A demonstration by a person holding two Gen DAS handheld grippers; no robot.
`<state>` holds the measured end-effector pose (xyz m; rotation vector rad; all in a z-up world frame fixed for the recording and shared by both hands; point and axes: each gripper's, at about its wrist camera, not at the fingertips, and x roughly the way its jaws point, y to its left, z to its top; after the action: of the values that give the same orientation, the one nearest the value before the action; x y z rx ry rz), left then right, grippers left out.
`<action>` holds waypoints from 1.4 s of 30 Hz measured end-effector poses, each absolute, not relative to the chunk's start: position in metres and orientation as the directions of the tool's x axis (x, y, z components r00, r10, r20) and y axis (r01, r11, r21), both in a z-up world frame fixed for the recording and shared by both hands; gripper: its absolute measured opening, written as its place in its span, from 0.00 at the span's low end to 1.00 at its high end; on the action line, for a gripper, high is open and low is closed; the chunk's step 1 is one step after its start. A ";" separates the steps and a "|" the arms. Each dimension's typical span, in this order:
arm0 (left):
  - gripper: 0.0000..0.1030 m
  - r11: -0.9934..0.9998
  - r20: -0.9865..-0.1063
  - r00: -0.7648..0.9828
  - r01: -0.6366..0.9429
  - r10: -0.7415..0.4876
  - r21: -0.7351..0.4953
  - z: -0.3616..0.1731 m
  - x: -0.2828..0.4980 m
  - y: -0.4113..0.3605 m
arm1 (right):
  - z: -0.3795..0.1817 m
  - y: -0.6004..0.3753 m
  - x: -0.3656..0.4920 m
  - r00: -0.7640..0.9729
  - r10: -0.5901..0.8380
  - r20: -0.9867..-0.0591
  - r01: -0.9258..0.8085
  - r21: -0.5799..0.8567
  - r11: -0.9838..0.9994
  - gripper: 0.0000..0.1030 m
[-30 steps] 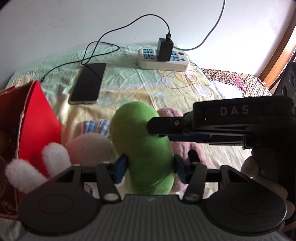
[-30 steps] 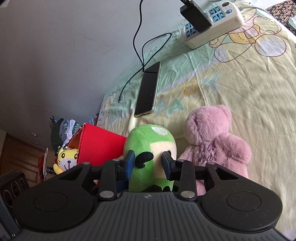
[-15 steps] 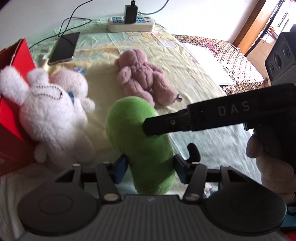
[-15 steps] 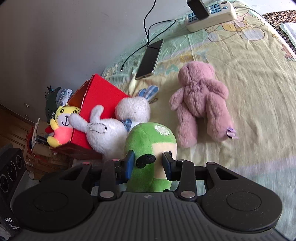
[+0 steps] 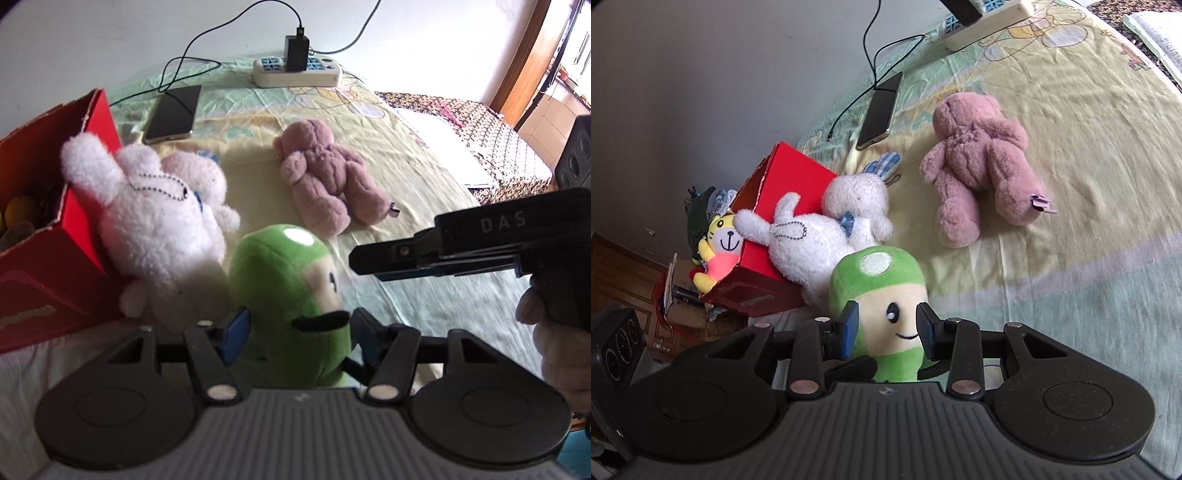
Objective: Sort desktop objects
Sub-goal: 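Lift the green plush with the right gripper and carry it into the box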
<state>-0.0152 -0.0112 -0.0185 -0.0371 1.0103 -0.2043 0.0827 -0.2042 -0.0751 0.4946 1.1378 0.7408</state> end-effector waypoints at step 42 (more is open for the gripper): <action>0.58 0.980 -0.569 0.803 0.199 -0.179 -0.027 0.123 -0.006 0.096 | 0.030 -0.135 0.093 0.359 0.874 -0.328 -0.376 0.806 0.457 0.51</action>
<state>-0.0055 0.0961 0.1230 0.0342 0.6064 -0.2022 0.0934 -0.1349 0.0297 0.6967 0.8466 0.8957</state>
